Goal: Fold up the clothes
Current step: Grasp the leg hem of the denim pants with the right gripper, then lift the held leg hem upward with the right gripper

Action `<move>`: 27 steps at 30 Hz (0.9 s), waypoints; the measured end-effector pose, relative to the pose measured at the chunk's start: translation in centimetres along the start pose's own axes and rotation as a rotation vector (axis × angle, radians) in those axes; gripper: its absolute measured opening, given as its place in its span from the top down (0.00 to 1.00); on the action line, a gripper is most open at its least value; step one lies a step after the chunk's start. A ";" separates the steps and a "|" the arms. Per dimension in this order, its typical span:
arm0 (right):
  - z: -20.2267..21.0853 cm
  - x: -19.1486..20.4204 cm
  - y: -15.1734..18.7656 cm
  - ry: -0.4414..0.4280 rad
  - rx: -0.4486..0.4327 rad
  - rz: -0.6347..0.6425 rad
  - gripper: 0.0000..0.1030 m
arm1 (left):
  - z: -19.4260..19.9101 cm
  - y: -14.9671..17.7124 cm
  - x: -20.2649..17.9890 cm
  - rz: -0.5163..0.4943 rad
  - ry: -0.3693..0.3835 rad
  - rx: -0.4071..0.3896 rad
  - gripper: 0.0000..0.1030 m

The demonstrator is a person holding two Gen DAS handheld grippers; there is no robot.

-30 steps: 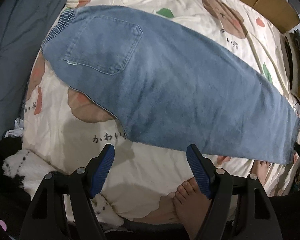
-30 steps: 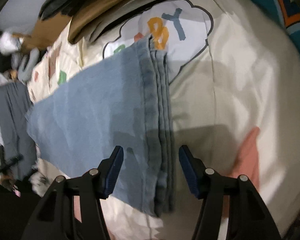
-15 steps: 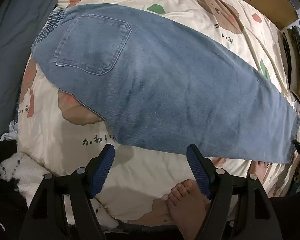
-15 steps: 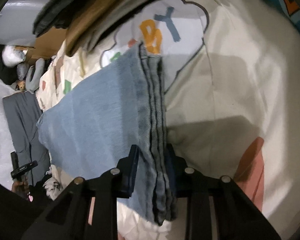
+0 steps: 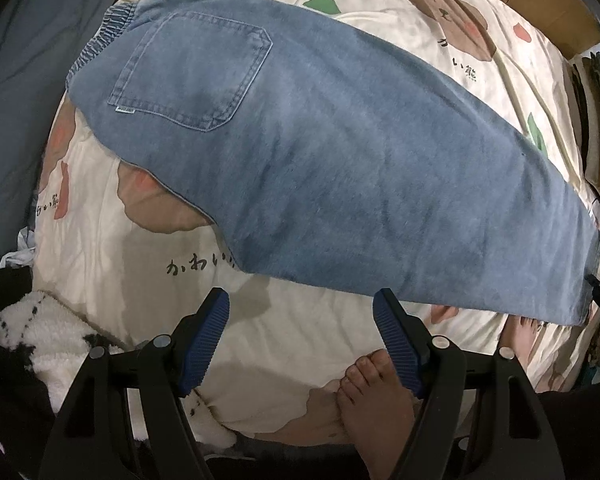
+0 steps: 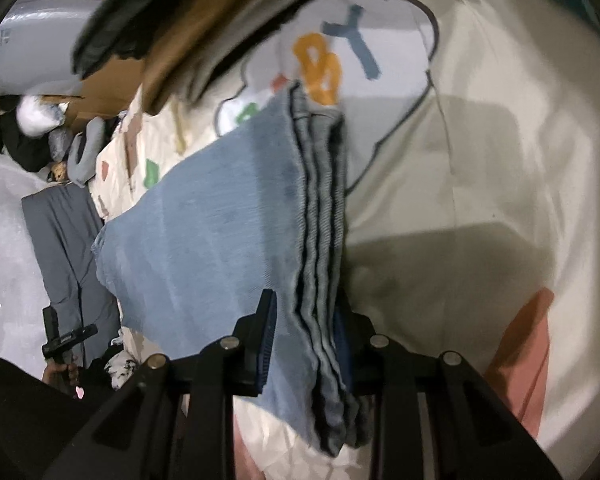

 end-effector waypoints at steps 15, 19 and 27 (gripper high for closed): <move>2.1 2.0 0.2 -0.172 -0.002 -0.028 0.75 | -0.6 -0.3 -0.5 -0.018 0.008 -0.002 0.27; 1.8 2.3 0.2 -0.165 0.003 -0.013 0.75 | -0.7 -0.5 -0.5 -0.019 0.009 -0.004 0.27; -1.9 0.5 -0.4 -0.089 0.046 -0.043 0.75 | -1.2 -0.1 -0.4 -0.029 0.013 0.007 0.27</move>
Point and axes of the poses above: each gripper's, at about its wrist camera, not at the fingertips, and z roughly against the way its jaws point, x to its left, y to its underside, the point moved 7 cm from there along -z, roughly the way its jaws point, and after that the axes turned 1 degree about -y, right-handed, at the moved point
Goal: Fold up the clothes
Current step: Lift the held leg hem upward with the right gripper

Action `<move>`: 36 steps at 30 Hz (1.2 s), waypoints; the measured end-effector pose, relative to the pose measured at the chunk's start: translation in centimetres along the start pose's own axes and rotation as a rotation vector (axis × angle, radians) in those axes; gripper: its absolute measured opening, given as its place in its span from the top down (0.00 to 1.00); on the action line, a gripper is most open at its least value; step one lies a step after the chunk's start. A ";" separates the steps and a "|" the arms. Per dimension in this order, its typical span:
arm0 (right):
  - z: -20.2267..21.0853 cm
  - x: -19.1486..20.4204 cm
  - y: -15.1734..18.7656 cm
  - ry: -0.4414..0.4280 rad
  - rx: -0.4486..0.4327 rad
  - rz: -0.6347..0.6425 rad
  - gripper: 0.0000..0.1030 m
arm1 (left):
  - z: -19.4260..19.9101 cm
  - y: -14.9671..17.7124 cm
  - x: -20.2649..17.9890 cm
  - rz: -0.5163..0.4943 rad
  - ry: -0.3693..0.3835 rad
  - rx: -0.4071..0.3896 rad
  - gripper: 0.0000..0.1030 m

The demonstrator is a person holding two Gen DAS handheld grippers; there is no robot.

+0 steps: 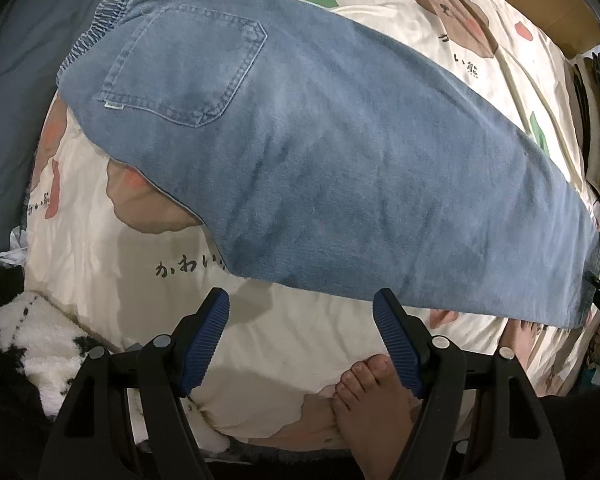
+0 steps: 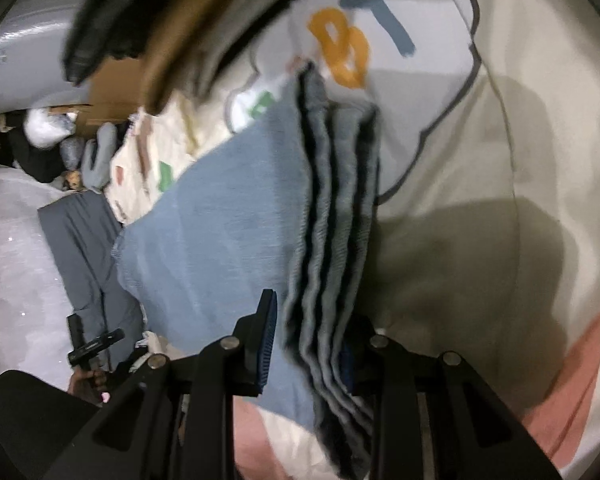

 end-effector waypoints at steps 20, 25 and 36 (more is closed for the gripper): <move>1.0 -1.9 0.3 -0.001 -0.009 -0.071 0.80 | -1.4 -0.2 -0.5 0.017 0.002 -0.017 0.27; 0.5 -1.0 -0.2 0.102 0.003 -0.008 0.89 | -1.7 -0.6 -1.4 0.010 0.014 -0.020 0.27; 4.5 2.7 0.0 0.137 -0.021 0.016 0.91 | -3.2 -1.5 -3.4 -0.017 0.039 -0.011 0.27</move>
Point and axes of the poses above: each gripper's, at about its wrist camera, not at the fingertips, and z roughly against the way its jaws point, x to its left, y to its underside, the point moved 7 cm from there along -z, roughly the way its jaws point, and after that the axes turned 1 degree about -y, right-handed, at the moved point
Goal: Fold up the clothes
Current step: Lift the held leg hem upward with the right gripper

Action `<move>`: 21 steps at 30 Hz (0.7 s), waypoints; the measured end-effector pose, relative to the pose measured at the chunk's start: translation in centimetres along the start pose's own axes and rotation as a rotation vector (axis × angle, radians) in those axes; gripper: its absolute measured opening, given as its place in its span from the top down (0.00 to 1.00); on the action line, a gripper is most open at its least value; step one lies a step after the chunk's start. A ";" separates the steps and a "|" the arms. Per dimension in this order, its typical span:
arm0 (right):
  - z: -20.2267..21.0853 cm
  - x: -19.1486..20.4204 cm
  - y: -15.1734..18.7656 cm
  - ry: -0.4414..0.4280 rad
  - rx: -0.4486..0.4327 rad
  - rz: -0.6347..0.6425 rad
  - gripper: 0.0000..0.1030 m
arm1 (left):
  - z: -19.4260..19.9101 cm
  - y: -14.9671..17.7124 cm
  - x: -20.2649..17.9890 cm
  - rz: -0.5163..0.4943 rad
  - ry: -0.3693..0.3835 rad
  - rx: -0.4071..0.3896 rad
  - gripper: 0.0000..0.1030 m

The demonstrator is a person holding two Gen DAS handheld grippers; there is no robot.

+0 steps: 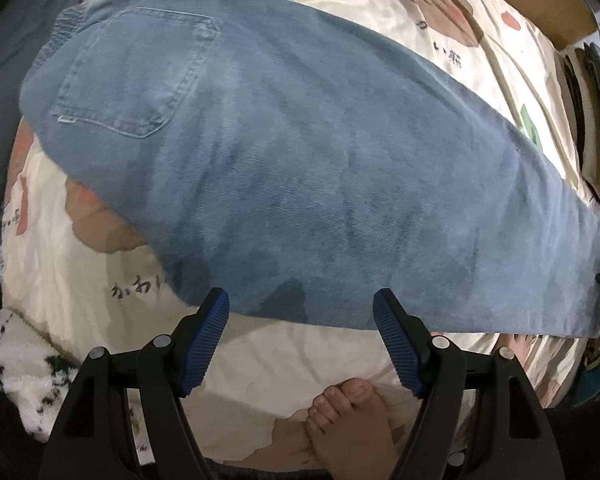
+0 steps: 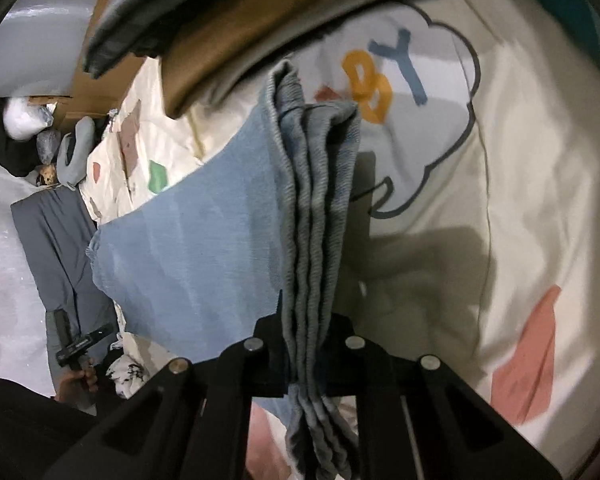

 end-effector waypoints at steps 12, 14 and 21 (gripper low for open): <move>4.8 5.9 0.4 -0.017 -0.034 0.060 0.92 | 0.9 -1.6 -3.5 -0.035 0.053 -0.027 0.27; 5.8 6.9 0.6 -0.024 -0.042 0.078 0.92 | 1.2 -1.6 -3.8 -0.049 0.059 -0.035 0.27; 9.3 9.6 2.0 -0.046 -0.047 0.180 0.92 | 1.4 -1.1 -4.7 -0.081 0.071 -0.038 0.27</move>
Point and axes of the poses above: each gripper's, at about its wrist camera, not at the fingertips, and z roughly against the way its jaws point, x to its left, y to its underside, the point moved 7 cm from there along -z, roughly the way its jaws point, and after that the axes turned 1 degree about -y, right-handed, at the moved point
